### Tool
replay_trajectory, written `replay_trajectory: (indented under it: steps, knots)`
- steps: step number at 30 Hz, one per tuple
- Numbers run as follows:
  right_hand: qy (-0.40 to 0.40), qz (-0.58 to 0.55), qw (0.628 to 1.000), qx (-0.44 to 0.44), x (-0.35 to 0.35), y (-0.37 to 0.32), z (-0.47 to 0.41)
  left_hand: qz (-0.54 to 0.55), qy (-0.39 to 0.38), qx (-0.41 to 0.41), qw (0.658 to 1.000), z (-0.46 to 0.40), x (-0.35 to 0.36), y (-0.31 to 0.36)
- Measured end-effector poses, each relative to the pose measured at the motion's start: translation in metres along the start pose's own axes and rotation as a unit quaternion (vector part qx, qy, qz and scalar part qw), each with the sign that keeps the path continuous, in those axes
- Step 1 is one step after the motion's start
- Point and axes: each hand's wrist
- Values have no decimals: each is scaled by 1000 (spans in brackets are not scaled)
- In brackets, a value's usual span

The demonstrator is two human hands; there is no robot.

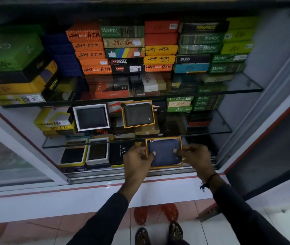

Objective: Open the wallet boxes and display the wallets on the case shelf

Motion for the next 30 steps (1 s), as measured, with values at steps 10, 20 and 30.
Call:
replay_trajectory:
  steps: [10,20,30]
  knots:
    - [103,-42,991,-75,-25,-66,-72,-44,37,93,994,-91,27,75]
    - [91,-67,994,-2,-17,-82,-135,-171,-33,24,984,-150,69,90]
    - [168,70,977,-111,-20,-74,-84,-156,-12,99,983,-117,44,84]
Point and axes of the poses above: each hand's wrist, its own z-axis away from the middle knuckle, its own x-axis out of the palm, y = z × x, and after that the axes turned 5 degrees about x, right-handed
